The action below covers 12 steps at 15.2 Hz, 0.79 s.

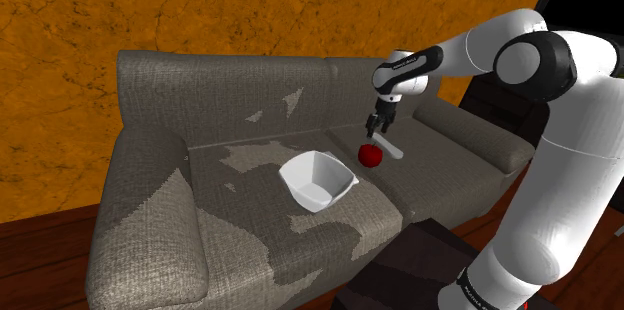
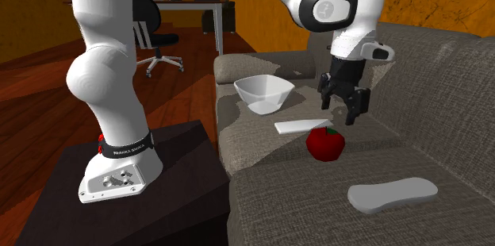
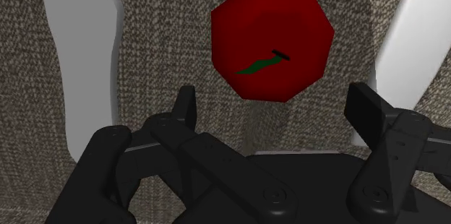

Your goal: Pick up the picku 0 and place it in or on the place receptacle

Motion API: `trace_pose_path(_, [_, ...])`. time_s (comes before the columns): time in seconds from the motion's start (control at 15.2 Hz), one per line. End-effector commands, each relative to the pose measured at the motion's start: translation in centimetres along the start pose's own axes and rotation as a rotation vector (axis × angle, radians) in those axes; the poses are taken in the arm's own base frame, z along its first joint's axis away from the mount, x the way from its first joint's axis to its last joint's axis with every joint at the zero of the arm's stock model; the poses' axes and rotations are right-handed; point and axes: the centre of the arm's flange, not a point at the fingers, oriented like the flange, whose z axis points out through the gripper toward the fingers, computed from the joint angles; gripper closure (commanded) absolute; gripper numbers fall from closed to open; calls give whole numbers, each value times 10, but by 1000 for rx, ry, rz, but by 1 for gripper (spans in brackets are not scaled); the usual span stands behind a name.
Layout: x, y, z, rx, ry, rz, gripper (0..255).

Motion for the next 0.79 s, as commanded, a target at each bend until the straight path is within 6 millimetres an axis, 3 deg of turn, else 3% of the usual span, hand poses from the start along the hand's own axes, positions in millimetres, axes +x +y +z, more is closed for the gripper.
trace_pose_path(0.0, [2,1,12,-1,2,-1,0])
trace_pose_path(0.33, [2,1,36,-1,2,-1,0])
trace_pose_path(0.73, [2,1,36,-1,2,-1,0])
